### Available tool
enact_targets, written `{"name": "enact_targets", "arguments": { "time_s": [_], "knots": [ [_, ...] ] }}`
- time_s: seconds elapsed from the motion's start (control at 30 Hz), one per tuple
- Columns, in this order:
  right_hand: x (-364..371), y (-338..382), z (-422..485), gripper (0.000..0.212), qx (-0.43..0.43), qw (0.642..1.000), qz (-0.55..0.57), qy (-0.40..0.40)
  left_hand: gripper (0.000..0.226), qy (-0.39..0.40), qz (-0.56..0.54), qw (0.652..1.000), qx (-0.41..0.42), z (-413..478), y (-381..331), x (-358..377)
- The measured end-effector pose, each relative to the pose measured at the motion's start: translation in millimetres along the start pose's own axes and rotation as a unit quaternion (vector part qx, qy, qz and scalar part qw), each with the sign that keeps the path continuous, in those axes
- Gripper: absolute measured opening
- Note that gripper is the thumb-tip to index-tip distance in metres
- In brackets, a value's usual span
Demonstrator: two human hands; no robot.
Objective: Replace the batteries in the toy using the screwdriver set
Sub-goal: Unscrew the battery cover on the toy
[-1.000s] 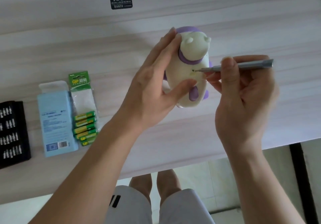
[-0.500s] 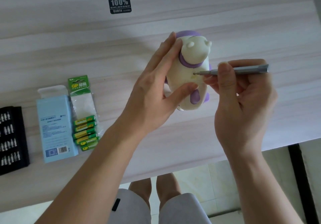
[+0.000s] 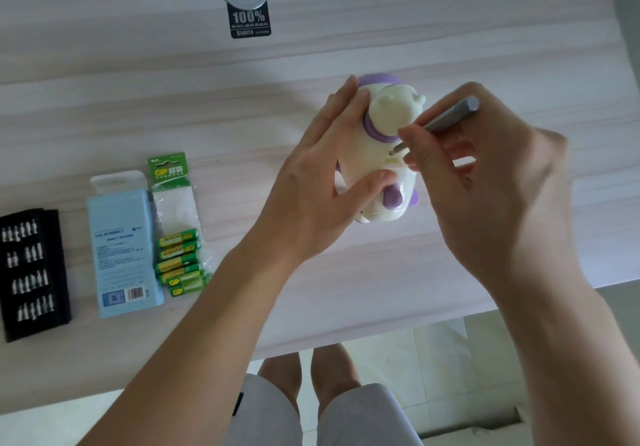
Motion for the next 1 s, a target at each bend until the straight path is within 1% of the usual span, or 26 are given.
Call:
{"name": "enact_targets", "arguments": {
  "time_s": [0.13,0.27,0.43,0.63,0.73,0.83,0.93,1.0],
  "knots": [
    [-5,2,7,0.016,0.023,0.999,-0.028,0.027,0.077,-0.008,0.001,1.0,0.0,1,-2,1],
    [-12,3,14,0.013,0.042,0.997,-0.033,0.053,0.078,-0.01,-0.01,1.0,0.001,0,0,2],
    [-14,7,21,0.008,0.058,0.988,-0.109,0.097,0.077,-0.006,0.009,1.0,0.007,1,-6,4],
    [-18,21,25,0.009,0.088,0.97,-0.189,0.124,0.076,0.0,0.029,0.999,0.028,6,-7,3],
    [-15,22,23,0.011,0.083,0.958,-0.235,0.145,0.076,0.014,0.029,0.999,0.032,11,-6,1],
    [-10,27,23,0.02,0.068,0.948,-0.262,0.166,0.077,0.016,0.028,0.999,0.035,13,-5,-2],
    [-11,30,24,0.044,0.085,0.931,-0.315,0.162,0.078,0.013,0.027,0.999,0.038,14,-4,-5],
    [-11,30,22,0.052,0.089,0.927,-0.33,0.155,0.077,0.015,0.022,0.999,0.042,13,-3,-7]
  ]
}}
Point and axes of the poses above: each hand's wrist, its own z-axis towards the middle knuckle, its own x-axis out of the palm, y = z × x, the point moved 5 cm from there along z, towards the middle knuckle, and after that the axes turned 12 degrees about -y, right-handed, at the moved point
